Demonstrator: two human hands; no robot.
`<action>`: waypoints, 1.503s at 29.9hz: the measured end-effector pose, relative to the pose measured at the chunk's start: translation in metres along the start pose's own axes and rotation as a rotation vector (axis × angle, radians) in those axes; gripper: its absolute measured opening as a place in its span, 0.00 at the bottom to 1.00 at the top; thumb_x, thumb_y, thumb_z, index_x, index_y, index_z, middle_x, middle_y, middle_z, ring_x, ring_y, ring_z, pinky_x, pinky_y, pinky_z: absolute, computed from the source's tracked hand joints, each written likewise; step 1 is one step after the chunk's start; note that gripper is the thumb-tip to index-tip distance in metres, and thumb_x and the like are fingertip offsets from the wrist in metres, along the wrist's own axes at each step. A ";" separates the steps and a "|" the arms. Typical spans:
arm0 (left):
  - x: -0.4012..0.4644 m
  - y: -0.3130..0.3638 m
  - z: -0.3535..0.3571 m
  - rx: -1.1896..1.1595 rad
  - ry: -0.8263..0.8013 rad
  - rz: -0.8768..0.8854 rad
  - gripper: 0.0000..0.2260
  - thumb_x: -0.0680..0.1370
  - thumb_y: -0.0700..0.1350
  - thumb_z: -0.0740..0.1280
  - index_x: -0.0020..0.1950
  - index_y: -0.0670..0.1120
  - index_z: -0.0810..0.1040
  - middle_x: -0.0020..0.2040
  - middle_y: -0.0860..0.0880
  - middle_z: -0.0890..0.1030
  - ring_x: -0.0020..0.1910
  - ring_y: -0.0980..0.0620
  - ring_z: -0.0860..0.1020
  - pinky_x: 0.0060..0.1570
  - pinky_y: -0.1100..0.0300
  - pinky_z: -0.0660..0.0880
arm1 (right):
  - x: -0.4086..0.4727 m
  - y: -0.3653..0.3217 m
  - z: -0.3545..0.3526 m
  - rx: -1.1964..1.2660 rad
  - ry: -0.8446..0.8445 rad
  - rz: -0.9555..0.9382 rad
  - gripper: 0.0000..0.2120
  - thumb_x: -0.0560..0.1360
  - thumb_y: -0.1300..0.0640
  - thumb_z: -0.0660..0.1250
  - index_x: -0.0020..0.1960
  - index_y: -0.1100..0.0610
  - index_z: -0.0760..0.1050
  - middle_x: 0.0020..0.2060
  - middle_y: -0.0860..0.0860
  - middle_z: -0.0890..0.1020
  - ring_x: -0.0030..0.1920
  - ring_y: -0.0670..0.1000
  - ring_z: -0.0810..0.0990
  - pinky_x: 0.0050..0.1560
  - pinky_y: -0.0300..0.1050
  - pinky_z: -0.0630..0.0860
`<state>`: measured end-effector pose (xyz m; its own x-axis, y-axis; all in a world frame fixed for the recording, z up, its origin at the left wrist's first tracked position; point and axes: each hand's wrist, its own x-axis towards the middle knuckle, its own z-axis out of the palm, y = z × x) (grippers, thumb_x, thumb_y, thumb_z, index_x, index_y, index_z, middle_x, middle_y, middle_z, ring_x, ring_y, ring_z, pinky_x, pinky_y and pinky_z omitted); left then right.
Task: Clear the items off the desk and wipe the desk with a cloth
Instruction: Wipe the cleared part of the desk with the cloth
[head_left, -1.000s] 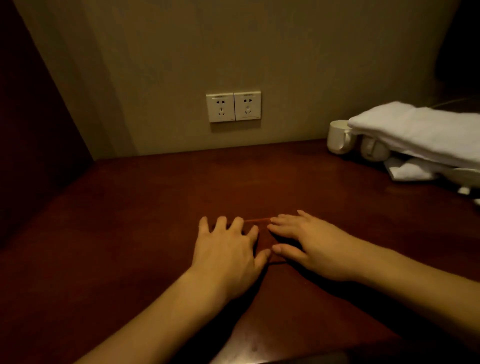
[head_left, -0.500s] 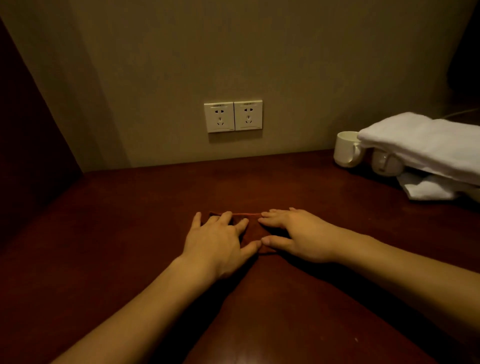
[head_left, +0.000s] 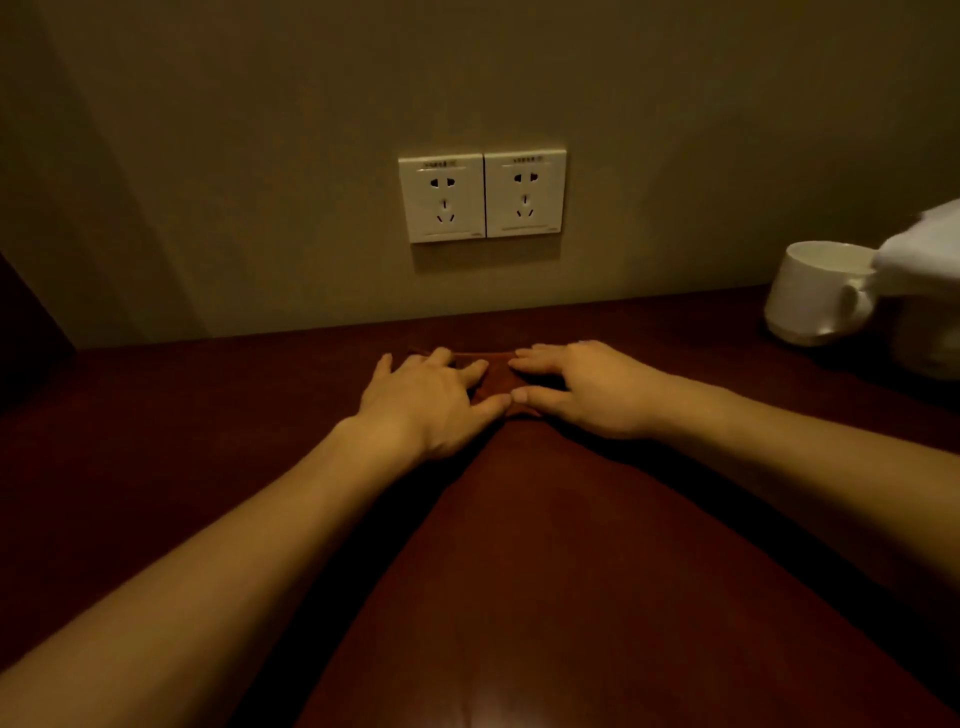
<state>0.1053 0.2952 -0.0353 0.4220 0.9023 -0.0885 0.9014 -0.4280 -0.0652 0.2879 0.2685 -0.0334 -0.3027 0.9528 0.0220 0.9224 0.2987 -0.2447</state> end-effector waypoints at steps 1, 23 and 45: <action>0.007 -0.002 -0.001 -0.003 -0.002 -0.003 0.31 0.76 0.69 0.46 0.76 0.57 0.55 0.76 0.47 0.59 0.74 0.44 0.59 0.71 0.40 0.50 | 0.006 0.002 -0.001 0.002 -0.003 0.005 0.27 0.79 0.42 0.58 0.75 0.51 0.63 0.75 0.49 0.64 0.76 0.49 0.59 0.74 0.44 0.55; -0.098 0.035 0.003 0.005 0.016 0.001 0.29 0.78 0.66 0.46 0.77 0.57 0.53 0.75 0.45 0.61 0.73 0.42 0.59 0.72 0.41 0.50 | -0.082 -0.035 0.003 -0.067 -0.071 0.002 0.27 0.80 0.41 0.55 0.76 0.49 0.59 0.76 0.47 0.60 0.76 0.46 0.55 0.75 0.57 0.43; 0.082 -0.016 -0.006 -0.007 -0.027 -0.087 0.31 0.76 0.69 0.46 0.77 0.58 0.53 0.74 0.41 0.59 0.71 0.36 0.60 0.70 0.43 0.59 | 0.086 0.048 -0.008 -0.044 0.014 -0.045 0.26 0.79 0.42 0.58 0.74 0.53 0.66 0.73 0.49 0.68 0.73 0.51 0.65 0.73 0.47 0.60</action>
<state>0.1263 0.3764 -0.0351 0.3396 0.9341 -0.1097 0.9351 -0.3479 -0.0672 0.3076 0.3654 -0.0356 -0.3409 0.9390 0.0453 0.9177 0.3429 -0.2008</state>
